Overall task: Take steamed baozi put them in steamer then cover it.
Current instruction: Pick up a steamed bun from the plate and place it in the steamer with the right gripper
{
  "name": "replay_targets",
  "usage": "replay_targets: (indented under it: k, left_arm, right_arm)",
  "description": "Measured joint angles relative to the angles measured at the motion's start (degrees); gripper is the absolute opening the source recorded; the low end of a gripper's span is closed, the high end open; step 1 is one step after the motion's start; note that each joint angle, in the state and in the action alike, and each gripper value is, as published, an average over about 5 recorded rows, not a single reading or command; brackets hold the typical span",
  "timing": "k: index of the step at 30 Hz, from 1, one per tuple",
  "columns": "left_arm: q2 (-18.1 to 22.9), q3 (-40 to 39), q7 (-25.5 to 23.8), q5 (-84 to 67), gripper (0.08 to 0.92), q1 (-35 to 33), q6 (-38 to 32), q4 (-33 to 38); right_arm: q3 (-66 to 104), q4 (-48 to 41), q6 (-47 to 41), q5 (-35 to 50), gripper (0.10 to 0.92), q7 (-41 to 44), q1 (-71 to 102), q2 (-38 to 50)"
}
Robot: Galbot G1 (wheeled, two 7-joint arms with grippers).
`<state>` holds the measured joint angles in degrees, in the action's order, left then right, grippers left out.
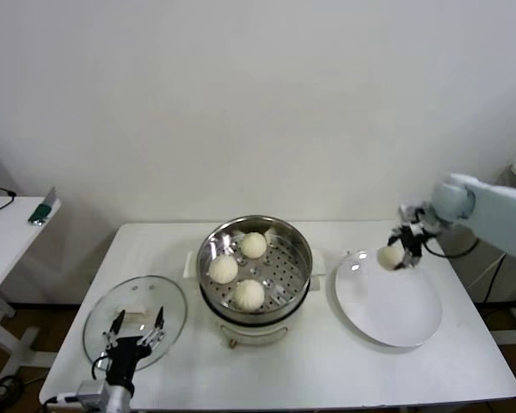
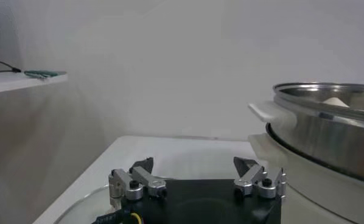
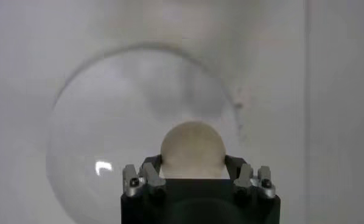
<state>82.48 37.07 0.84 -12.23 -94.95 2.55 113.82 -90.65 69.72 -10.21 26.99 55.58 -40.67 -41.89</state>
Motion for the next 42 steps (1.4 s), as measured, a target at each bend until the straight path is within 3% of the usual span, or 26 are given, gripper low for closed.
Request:
replay_targets:
  k: [9, 16, 42]
  left_arm:
    - [0.0, -0.3, 0.0, -0.4, 0.823, 0.0, 0.1, 0.4]
    - [0.3, 0.0, 0.0, -0.8, 0.823, -0.1, 0.3, 0.8]
    - [0.6, 0.1, -0.1, -1.3, 0.823, 0.2, 0.0, -0.1]
  right_arm:
    - [-3.8, 10.4, -5.4, 15.4, 0.696, -3.6, -12.9, -9.4]
    - [-4.0, 13.4, -9.2, 20.5, 0.696, -7.6, -12.7, -16.9]
    - [-5.5, 10.3, -12.9, 14.9, 0.696, -12.7, -1.6, -25.9]
